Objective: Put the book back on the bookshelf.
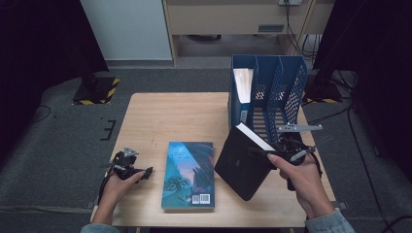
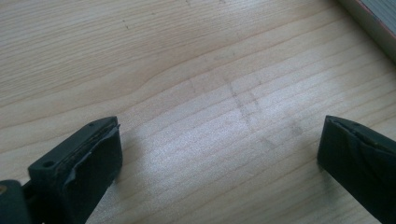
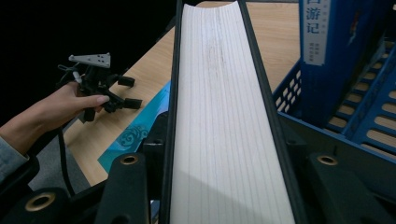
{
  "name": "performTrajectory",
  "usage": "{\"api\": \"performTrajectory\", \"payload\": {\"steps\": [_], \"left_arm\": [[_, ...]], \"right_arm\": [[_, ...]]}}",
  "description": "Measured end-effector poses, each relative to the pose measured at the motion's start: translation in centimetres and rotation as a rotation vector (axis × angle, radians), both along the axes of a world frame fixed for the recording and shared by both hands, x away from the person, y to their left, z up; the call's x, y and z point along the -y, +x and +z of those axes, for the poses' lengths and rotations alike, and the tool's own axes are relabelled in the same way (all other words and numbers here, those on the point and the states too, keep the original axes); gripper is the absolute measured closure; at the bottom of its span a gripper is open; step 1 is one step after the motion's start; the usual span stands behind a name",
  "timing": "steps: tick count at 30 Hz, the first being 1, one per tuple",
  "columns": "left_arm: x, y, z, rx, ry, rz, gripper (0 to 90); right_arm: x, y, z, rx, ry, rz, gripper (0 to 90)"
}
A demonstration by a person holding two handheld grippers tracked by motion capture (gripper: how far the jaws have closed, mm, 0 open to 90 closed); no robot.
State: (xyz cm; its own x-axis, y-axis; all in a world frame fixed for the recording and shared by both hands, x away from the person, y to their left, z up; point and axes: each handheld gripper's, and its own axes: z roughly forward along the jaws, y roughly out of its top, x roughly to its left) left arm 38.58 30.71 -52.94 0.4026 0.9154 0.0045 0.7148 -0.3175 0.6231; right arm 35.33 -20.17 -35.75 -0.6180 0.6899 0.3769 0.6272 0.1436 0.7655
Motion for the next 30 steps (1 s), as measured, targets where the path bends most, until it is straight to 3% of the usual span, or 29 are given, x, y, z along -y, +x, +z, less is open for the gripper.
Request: {"api": "performTrajectory", "payload": {"steps": [11, 16, 24, 30], "left_arm": [[0.1, 0.0, 0.0, 0.005, -0.006, 0.008, 0.0], [0.1, 0.1, 0.0, 0.0, -0.001, 0.002, 0.0], [0.1, 0.2, 0.0, -0.003, 0.001, -0.003, 0.0], [0.1, 0.2, 0.0, 0.002, -0.001, 0.001, 0.0]], "right_arm": [[1.9, -0.9, 1.1, 0.015, 0.017, -0.03, 52.3], [2.6, -1.2, 2.5, 0.018, 0.04, -0.046, 52.3], [3.9, -1.0, 5.6, 0.042, 0.036, -0.069, 52.3], [5.1, -0.2, 7.1, 0.02, 0.038, -0.095, 52.3]]}}
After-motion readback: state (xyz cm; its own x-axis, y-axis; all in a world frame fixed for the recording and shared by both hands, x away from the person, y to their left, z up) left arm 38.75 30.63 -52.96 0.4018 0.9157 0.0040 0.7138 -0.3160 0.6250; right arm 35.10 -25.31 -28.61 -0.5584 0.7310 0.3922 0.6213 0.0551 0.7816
